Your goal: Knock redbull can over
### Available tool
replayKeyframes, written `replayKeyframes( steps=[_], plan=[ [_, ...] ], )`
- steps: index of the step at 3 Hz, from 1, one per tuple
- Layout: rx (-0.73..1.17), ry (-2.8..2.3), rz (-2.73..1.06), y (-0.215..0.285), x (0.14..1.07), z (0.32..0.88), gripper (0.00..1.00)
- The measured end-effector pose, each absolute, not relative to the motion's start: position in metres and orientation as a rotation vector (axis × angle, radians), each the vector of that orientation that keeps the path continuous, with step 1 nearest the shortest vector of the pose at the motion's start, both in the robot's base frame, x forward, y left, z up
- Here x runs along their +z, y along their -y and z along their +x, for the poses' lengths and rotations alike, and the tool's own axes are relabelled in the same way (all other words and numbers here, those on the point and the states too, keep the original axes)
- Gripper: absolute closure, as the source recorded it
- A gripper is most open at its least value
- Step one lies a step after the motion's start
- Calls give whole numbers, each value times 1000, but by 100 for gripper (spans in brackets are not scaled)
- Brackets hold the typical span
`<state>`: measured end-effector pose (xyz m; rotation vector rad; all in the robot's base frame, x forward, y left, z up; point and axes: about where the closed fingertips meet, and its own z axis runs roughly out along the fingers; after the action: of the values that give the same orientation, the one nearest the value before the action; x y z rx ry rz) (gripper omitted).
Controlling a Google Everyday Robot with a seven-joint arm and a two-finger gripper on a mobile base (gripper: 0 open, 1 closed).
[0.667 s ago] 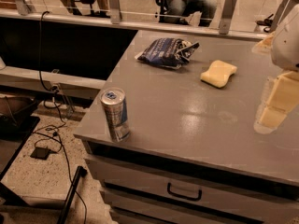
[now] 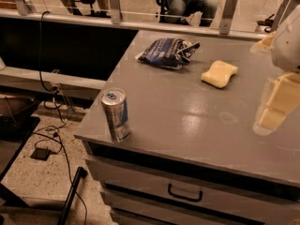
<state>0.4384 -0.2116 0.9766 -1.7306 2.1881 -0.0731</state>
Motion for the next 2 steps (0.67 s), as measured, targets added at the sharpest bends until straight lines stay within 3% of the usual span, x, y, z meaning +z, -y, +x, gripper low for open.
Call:
replayKeyframes(
  steps=[2],
  plan=[
    [167, -1691, -1683, 121, 1003, 449, 0]
  ],
)
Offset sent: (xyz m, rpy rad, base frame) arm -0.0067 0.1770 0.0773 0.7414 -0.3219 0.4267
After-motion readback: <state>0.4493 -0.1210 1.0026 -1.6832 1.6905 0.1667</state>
